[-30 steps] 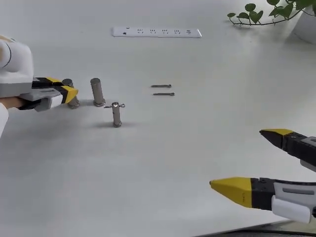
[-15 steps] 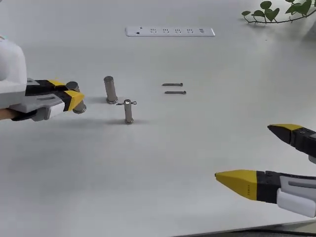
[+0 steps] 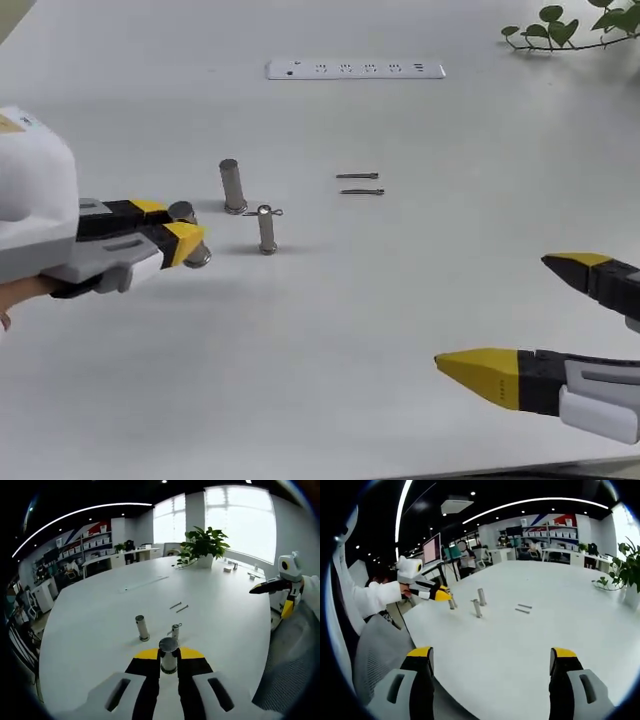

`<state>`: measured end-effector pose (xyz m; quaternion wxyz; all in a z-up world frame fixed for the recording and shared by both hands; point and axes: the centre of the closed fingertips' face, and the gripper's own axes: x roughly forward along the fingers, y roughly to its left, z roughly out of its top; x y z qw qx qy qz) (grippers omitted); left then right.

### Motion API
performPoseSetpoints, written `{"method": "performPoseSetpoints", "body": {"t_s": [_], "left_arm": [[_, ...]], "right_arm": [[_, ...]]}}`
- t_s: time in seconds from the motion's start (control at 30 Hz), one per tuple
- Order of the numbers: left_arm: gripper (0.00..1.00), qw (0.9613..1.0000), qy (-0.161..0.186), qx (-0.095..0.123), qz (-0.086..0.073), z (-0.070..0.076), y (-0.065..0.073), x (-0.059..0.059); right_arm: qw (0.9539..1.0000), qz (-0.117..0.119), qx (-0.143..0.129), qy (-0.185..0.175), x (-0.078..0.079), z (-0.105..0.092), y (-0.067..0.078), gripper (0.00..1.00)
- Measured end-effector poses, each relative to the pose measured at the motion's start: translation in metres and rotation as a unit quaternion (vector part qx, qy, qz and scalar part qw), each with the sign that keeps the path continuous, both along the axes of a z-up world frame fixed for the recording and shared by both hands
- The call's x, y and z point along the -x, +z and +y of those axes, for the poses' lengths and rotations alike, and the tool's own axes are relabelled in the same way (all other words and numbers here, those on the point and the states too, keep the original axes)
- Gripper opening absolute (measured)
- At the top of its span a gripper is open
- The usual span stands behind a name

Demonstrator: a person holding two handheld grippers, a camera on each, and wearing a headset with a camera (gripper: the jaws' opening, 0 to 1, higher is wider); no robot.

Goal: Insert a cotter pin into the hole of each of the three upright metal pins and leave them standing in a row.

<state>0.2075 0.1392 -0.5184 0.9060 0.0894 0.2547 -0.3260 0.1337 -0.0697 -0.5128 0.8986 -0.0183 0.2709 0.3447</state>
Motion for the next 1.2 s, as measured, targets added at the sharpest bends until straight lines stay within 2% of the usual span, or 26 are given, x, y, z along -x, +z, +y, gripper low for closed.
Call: {"method": "performPoseSetpoints", "body": {"t_s": [0.2, 0.37, 0.57, 0.73, 0.87, 1.0, 1.2], "left_arm": [[0.09, 0.9998, -0.02, -0.002, -0.003, -0.025, -0.007, 0.009], [0.09, 0.999, -0.043, -0.009, 0.002, -0.048, -0.016, 0.014], [0.09, 0.9983, -0.056, -0.012, 0.005, -0.067, -0.024, 0.014], [0.09, 0.9979, -0.06, -0.026, 0.004, -0.075, -0.032, 0.011], [0.09, 0.998, -0.058, -0.022, 0.012, -0.079, -0.035, 0.011], [0.09, 0.9981, -0.053, -0.029, 0.008, -0.082, -0.038, 0.009], [0.09, 0.9984, -0.048, -0.028, 0.009, -0.082, -0.044, 0.009]], "right_arm": [[1.0, 0.0, 0.001, 0.008, 0.001, 0.0, 0.0, 0.94], [0.9999, 0.002, 0.0, 0.01, 0.002, -0.002, -0.002, 0.94], [0.9999, 0.006, -0.001, 0.011, 0.005, -0.004, -0.005, 0.94], [0.9999, 0.009, -0.003, 0.013, 0.005, -0.005, -0.006, 0.94], [0.9999, 0.008, -0.006, 0.012, 0.005, -0.005, -0.006, 0.94], [0.9998, 0.015, -0.011, 0.009, 0.006, -0.004, -0.009, 0.93], [0.9997, 0.017, -0.015, 0.007, 0.009, -0.005, -0.009, 0.93]]}}
